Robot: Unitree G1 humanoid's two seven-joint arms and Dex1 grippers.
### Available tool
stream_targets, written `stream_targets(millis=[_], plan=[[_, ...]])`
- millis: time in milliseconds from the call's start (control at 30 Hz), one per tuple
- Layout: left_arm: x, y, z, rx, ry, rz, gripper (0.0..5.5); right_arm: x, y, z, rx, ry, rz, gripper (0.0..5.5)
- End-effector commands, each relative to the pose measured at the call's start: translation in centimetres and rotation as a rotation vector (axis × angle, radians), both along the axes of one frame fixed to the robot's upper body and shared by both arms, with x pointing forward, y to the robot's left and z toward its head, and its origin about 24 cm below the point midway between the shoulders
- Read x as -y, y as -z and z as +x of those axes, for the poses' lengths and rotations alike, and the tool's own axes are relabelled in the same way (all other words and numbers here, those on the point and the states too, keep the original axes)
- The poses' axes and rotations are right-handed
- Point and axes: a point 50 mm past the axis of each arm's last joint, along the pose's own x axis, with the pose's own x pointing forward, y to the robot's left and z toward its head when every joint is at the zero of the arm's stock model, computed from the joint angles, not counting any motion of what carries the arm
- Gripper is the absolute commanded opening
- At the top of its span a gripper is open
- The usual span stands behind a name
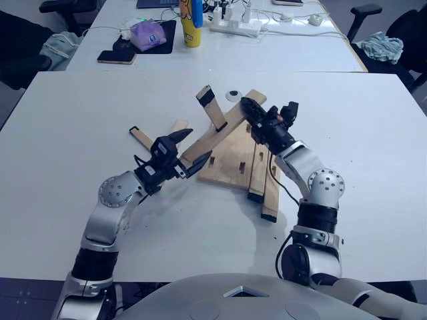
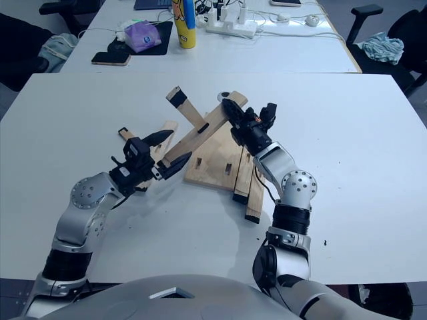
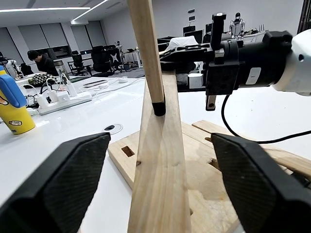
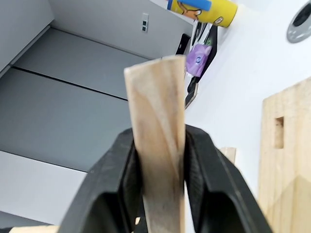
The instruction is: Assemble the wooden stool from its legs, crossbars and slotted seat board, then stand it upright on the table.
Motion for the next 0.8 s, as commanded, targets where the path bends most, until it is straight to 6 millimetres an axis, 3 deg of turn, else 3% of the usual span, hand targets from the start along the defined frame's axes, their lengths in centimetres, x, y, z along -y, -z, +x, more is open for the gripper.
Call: stream_targets(millis=[33, 133, 300, 433, 600, 800], plan=[[-0.9, -0.2, -0.2, 0.009, -0.020, -0.003, 4.47, 1.1, -0.7, 0.7, 0.031, 0.053, -0.030, 1.08], [-1.4, -0.4, -0.6, 0.027, -0.017, 0.008, 4.90, 2.8, -1.1, 1.5, 0.035, 0.131, -0.024, 1.07], [-1.0, -0.3, -1.3, 0.084, 0.093, 0.125, 4.94, 6.5, -2.2, 3.1, 0.048, 0.290, 0.010, 1.07], [-0.2, 0.5, -0.7, 0.135, 0.239, 0.300, 4.94, 8.7, -3.1, 4.0, 0.072, 0.366, 0.032, 1.07], [1.9, 1.7, 1.4, 0.103, 0.483, 0.450, 4.94, 8.4, -3.4, 4.9, 0.076, 0.350, 0.034, 1.07], [3.2, 2.9, 3.6, 0.063, 0.619, 0.546, 4.94, 7.3, -3.5, 5.4, 0.079, 0.310, 0.042, 1.07]])
